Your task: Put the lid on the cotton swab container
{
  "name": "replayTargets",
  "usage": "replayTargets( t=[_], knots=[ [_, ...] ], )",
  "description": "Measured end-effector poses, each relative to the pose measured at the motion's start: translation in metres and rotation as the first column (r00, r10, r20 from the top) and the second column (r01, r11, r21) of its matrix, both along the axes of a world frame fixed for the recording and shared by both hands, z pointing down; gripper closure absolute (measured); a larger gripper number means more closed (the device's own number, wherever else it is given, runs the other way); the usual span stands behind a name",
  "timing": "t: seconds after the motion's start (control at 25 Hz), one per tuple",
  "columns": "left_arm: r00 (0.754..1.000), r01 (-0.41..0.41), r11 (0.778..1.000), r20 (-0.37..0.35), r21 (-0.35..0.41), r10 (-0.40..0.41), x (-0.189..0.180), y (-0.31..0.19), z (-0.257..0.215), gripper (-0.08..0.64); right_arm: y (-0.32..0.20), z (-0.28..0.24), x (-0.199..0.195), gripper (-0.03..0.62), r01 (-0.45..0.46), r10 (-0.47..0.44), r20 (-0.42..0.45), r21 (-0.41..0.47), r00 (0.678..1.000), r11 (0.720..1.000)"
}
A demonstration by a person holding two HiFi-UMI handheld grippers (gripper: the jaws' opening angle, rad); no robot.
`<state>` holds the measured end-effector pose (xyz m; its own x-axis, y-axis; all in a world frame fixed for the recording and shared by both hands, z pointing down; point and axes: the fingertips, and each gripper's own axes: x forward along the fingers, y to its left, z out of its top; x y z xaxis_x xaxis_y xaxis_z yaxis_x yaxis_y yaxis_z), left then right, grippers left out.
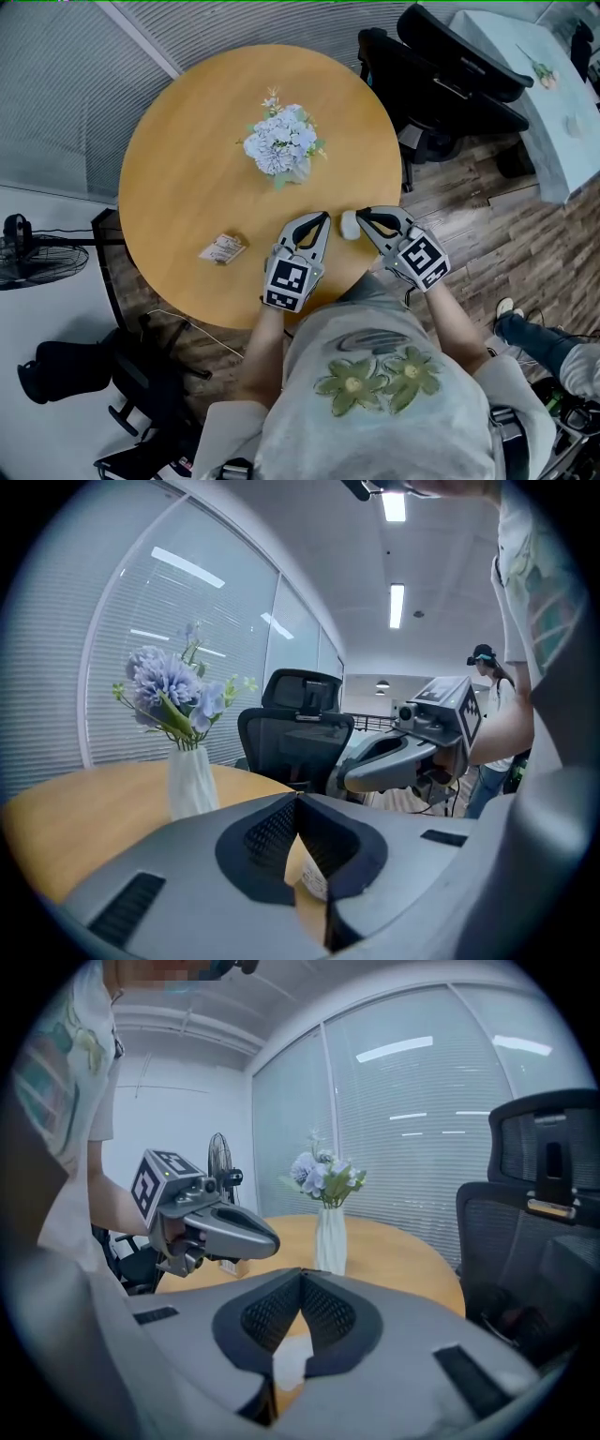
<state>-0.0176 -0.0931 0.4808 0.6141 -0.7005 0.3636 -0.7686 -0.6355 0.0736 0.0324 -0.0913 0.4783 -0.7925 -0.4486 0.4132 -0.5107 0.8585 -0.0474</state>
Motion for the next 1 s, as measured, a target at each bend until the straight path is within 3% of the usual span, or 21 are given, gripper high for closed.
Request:
replayTargets(
  t=[0.4, 0.76, 1.0],
  knots=[
    [0.994, 0.104, 0.994, -0.012, -0.024, -0.104, -0.007, 0.003, -0.004, 0.560, 0.005, -0.010, -0.004, 0.589, -0.035, 0.035, 0.033, 0.004, 0.999, 0.999],
    [0.993, 0.096, 0.994, -0.057, -0.044, -0.099, 0.002, 0.006, -0.011, 0.560, 0.004, -0.014, -0.011, 0.589, -0.039, 0.039, 0.047, -0.003, 0.998, 0.999],
    [0.992, 0.122, 0.992, -0.040, -0.036, -0.123, 0.001, 0.004, -0.011, 0.560, 0.006, -0.015, -0.012, 0.589, -0.037, 0.037, 0.049, -0.006, 0.998, 0.999]
  ],
)
